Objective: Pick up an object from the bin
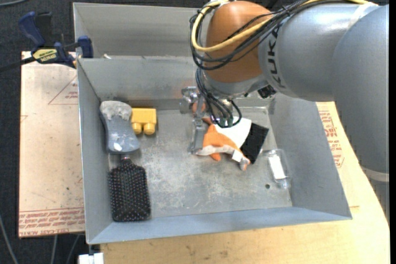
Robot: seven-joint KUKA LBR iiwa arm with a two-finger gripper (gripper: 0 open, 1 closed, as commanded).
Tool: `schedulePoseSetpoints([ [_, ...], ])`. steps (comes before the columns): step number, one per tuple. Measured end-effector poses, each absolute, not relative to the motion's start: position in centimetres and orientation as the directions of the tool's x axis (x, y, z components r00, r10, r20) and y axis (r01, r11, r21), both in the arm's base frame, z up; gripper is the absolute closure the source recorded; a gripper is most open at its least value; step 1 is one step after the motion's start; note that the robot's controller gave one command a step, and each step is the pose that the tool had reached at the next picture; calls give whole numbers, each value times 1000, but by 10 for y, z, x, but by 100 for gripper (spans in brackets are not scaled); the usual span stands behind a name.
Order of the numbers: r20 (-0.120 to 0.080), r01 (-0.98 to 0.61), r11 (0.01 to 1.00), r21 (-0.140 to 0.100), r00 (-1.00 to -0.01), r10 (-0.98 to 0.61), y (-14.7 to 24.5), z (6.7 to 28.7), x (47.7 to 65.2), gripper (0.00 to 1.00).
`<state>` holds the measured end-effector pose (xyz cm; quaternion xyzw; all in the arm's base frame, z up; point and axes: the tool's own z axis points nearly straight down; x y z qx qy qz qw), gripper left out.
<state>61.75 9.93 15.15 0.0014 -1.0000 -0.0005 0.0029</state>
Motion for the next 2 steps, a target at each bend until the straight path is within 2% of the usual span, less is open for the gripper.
schedulePoseSetpoints([
  [1, -1, -1, 1000, 2, -1000, -1, 99, 156, 619, 0],
  [2, -1, -61, 998, 3, -998, -60, 64, 142, 618, 0],
])
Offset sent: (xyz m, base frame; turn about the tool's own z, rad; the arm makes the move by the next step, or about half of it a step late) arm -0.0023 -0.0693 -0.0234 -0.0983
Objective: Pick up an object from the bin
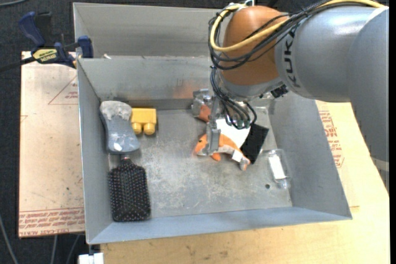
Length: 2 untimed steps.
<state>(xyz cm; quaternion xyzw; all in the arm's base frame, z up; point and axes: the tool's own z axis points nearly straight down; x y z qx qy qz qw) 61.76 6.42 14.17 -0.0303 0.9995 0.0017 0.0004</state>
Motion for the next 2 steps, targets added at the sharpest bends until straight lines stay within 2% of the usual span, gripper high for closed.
schedulePoseSetpoints([
  [1, -5, -111, 994, 1, -994, -111, 33, 107, 615, 0],
  [2, -9, -174, 985, 4, -985, -174, -11, 72, 620, 100],
])
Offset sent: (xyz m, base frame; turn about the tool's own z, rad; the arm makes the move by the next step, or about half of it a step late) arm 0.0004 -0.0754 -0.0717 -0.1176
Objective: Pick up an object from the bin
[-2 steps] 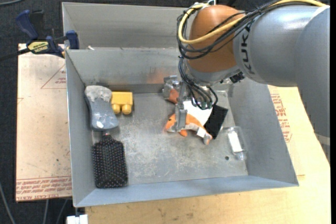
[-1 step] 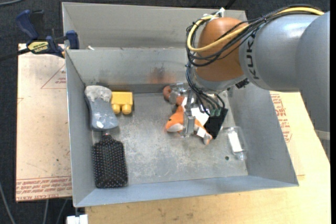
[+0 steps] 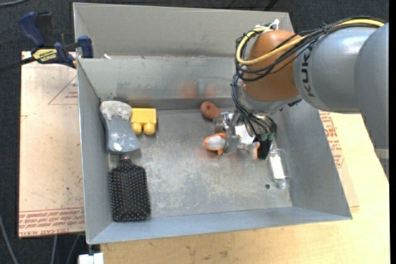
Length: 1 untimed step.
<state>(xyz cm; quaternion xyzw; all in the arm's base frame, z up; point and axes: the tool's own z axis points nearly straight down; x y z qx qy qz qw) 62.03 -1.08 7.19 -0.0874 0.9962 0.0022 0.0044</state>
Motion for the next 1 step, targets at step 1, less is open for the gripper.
schedulePoseSetpoints([
  [1, -9, -174, 985, 4, -985, -174, -11, 72, 620, 100],
])
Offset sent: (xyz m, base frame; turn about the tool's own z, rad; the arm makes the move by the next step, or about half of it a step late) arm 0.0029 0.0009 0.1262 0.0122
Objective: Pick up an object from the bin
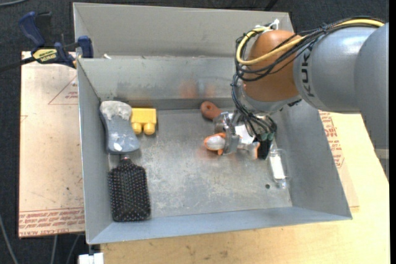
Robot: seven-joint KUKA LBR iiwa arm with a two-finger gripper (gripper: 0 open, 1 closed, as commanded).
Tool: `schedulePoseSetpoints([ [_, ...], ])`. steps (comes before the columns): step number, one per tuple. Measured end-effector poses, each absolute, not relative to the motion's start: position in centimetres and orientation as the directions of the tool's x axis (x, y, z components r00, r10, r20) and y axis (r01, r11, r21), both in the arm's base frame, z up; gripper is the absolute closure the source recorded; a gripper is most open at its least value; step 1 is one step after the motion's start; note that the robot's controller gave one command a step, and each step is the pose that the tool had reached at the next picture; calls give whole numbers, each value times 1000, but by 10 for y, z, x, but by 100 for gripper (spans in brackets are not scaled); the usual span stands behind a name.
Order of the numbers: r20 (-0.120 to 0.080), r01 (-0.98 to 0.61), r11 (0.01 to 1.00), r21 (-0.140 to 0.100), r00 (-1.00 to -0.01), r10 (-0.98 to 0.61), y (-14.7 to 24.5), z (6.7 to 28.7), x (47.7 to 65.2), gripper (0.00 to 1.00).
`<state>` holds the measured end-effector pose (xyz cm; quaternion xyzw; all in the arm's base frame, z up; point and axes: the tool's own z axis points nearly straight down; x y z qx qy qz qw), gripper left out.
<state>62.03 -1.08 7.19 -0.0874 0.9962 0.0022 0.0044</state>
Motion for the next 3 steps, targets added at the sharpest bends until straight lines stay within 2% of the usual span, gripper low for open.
schedulePoseSetpoints([
  [1, -13, -162, 987, 4, -987, -162, -9, 198, 624, 100],
  [2, -13, -161, 987, 4, -987, -161, -9, 198, 624, 100],
  [3, -3, -173, 985, 6, -985, -173, -11, 229, 619, 100],
])
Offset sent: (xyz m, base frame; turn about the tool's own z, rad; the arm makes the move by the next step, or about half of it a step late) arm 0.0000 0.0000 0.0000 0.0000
